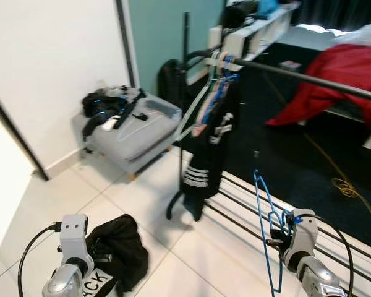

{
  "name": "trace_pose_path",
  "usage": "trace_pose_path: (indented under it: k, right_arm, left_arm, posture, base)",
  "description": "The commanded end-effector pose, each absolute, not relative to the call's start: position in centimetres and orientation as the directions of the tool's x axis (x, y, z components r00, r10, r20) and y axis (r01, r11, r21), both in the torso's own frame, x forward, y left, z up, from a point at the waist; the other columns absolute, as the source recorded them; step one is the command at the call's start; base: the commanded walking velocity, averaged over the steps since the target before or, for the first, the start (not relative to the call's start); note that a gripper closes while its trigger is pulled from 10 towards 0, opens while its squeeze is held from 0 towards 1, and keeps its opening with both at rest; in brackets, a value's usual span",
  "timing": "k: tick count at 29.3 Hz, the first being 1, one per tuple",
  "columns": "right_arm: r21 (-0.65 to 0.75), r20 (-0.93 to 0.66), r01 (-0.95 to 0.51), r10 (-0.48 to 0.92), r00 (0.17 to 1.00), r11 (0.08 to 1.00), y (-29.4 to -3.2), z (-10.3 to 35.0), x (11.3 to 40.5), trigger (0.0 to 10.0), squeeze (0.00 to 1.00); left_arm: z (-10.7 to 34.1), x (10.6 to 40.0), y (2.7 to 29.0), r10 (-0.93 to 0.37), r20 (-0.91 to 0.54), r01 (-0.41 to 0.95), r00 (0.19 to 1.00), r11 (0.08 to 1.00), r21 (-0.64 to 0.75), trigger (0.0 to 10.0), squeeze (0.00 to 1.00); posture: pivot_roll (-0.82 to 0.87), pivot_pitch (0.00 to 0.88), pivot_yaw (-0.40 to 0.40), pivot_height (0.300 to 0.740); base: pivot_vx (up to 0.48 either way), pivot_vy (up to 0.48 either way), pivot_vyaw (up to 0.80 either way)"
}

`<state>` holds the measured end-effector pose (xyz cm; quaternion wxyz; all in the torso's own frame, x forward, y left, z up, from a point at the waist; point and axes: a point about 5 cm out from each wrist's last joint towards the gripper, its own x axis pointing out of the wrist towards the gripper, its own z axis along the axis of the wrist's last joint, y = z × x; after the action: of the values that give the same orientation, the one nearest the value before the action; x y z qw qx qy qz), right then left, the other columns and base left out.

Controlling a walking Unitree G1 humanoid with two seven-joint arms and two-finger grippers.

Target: Hang hanger

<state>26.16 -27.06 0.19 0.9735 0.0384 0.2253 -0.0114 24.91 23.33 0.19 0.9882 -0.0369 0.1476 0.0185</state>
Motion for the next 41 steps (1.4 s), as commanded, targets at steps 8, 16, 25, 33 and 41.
trace_pose_path:
  k: [8, 16, 25, 33, 41]
  right_arm:
    - [0.080, -0.453, 0.042, -0.001, 0.891, 0.996, -26.56, -0.30, 25.89, 10.0, 0.00]
    - [0.086, -0.452, 0.053, -0.009, 0.892, 0.995, -26.71, -0.37, 25.74, 10.0, 0.00]
    - [0.087, -0.457, 0.054, -0.008, 0.889, 0.995, -26.88, -0.19, 25.99, 10.0, 0.00]
    - [0.087, -0.469, 0.067, -0.019, 0.883, 0.994, -27.06, -0.35, 25.81, 10.0, 0.00]
    - [0.094, -0.467, 0.068, -0.016, 0.884, 0.993, -27.19, -0.49, 25.49, 10.0, 0.00]
  left_arm:
    - [0.41, 25.11, 24.22, 0.041, -0.286, -0.062, 0.957, 0.996, -0.064, 10.0, 0.00]
    - [0.22, 24.92, 24.24, 0.042, -0.287, -0.063, 0.957, 0.996, -0.067, 10.0, 0.00]
    - [0.38, 25.33, 24.06, 0.044, -0.280, -0.064, 0.959, 0.996, -0.062, 10.0, 0.00]
    - [0.15, 25.33, 23.79, 0.046, -0.285, -0.067, 0.958, 0.996, -0.065, 10.0, 0.00]
    - [0.10, 24.89, 23.98, 0.046, -0.279, -0.067, 0.959, 0.996, -0.064, 10.0, 0.00]
  posture:
    - [0.02, 0.111, 0.019, 0.740]
    - [0.03, 0.099, 0.002, 0.740]
    - [0.03, 0.100, -0.003, 0.740]
    - [0.04, 0.075, -0.011, 0.740]
    - [0.04, 0.102, -0.001, 0.740]
  base:
    - [0.000, 0.000, 0.74]
    - [0.000, 0.000, 0.74]
    - [0.000, 0.000, 0.74]
    - [0.000, 0.000, 0.74]
    - [0.000, 0.000, 0.74]
